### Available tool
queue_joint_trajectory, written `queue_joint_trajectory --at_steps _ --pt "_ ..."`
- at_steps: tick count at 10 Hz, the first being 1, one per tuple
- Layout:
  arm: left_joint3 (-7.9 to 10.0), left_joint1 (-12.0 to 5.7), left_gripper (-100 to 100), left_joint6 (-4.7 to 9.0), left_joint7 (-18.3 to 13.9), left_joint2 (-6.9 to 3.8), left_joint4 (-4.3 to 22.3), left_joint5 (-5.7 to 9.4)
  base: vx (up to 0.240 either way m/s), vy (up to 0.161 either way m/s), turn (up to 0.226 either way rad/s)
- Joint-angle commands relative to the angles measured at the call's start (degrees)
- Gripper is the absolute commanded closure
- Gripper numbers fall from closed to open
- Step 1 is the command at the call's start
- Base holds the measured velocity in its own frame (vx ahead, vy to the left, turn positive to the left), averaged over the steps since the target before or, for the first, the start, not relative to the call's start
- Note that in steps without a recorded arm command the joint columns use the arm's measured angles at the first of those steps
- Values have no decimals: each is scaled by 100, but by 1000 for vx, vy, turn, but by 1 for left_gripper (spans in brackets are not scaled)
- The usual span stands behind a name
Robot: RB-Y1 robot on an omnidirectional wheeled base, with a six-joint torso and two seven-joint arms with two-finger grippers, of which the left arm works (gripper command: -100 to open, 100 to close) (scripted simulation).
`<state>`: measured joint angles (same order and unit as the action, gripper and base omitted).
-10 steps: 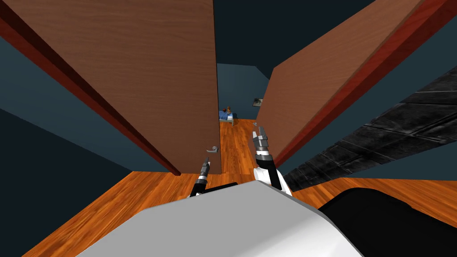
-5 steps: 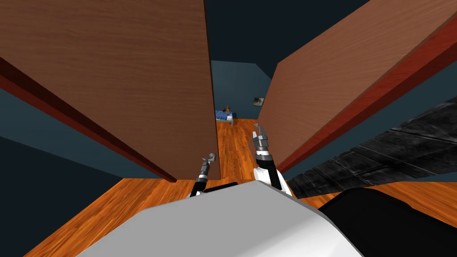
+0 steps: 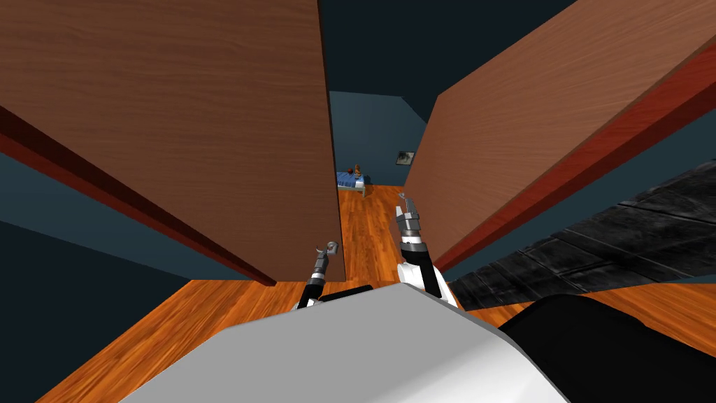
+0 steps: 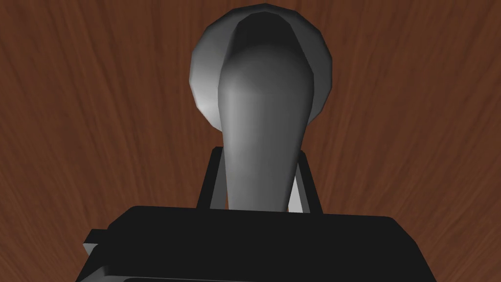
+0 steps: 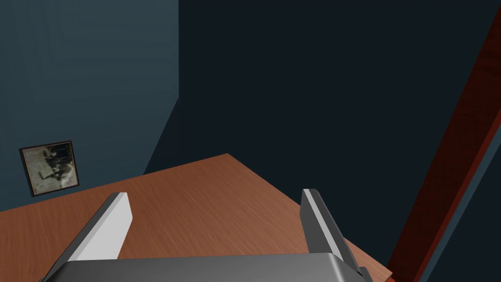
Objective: Push the door open
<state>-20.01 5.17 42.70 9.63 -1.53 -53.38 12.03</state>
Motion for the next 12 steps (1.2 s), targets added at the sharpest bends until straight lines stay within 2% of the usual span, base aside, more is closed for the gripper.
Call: queue_joint_trajectory --at_steps 1,2,3,5,12 --pt "-11 31 100 7 -1 -1 11 -3 0 0 0" --pt "-11 31 100 7 -1 -1 11 -3 0 0 0" --pt "97 -19 100 4 17 -71 22 30 101 -53 29" --pt "173 -34 100 8 31 -114 39 53 138 -66 46" --pt "607 -122 100 26 109 -249 138 185 173 -84 54"
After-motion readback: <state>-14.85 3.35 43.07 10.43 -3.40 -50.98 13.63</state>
